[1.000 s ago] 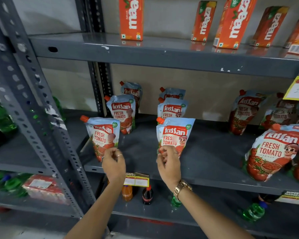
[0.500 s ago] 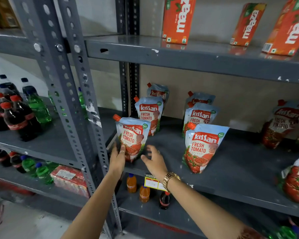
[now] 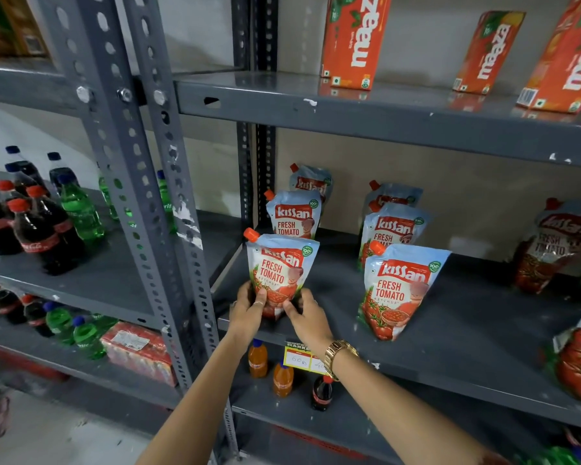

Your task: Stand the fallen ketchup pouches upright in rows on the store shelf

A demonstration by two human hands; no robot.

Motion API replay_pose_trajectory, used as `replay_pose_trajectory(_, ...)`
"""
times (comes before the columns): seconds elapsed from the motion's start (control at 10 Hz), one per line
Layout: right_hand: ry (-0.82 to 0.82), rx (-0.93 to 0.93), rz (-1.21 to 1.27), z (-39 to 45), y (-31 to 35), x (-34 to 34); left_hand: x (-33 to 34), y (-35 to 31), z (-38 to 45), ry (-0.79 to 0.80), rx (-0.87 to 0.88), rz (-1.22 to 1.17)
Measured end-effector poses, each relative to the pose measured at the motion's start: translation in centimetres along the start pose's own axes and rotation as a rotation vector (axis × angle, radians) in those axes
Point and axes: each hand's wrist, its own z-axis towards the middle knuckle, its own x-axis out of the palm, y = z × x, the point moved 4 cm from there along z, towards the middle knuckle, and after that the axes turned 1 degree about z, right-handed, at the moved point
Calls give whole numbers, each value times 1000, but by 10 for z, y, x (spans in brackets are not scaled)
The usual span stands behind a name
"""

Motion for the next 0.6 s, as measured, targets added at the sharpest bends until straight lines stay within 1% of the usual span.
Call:
replay_pose_trajectory(0.2,10,14,-11,2,2,-2,0,0,4,-8,-44,37)
replay_pose_trajectory(0.3,-9,16,-10,0,3,-4,-1,-3,0,-50,-28,-21)
replay_pose_trajectory(0.4,-66,23,28,-10,1,-19,1,-8,-18,-225,7,-9)
replay_pose_trajectory(0.5,-96,-41,-16,-21,2,-36,15,-11,-38,-333,42,-25)
replay_pose_trajectory(0.6,-186,-168,-37,-42,-1,-67,37,-27,-67,-453,114,-73)
